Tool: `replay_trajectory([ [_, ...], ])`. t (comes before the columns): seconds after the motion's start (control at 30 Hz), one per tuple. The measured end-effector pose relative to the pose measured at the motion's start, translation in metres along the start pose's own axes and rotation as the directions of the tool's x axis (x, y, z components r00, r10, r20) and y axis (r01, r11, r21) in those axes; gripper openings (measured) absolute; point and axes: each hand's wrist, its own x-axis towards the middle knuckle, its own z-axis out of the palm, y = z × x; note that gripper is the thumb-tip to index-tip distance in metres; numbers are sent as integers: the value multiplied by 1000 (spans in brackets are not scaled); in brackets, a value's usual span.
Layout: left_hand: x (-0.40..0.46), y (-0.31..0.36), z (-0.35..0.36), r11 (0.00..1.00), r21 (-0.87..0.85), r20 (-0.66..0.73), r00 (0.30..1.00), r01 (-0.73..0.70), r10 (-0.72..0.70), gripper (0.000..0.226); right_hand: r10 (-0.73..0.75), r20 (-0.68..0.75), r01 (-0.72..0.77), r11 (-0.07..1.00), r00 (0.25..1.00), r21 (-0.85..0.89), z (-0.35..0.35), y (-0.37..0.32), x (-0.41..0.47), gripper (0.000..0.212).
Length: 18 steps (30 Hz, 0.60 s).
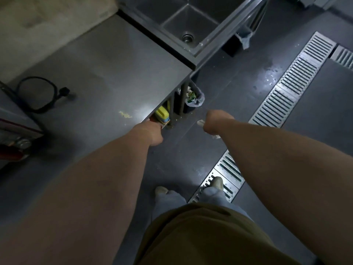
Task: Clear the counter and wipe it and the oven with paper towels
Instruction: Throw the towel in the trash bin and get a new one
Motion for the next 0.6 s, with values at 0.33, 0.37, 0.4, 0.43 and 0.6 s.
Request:
replay_trajectory([
  [0.33, 36, 189, -56, 970, 157, -7, 982, -186, 190, 49, 137, -61, -129, 985, 989, 118, -16, 191, 1, 48],
  [0.37, 41, 207, -63, 966, 167, -17, 979, -197, 202, 49, 144, -60, -136, 982, 988, 133, -19, 211, 1, 49],
  [0.4, 46, 225, -69, 964, 172, -30, 977, -201, 209, 49, 148, -63, -137, 979, 987, 153, -22, 232, 0, 47],
  [0.43, 51, 242, -75, 963, 176, -41, 976, -203, 213, 50, 155, -66, -141, 974, 986, 177, -26, 251, -1, 44],
  [0.6, 74, 309, -94, 944, 220, -36, 965, -246, 260, 49, 217, -101, -169, 921, 971, 351, -34, 328, -7, 29],
])
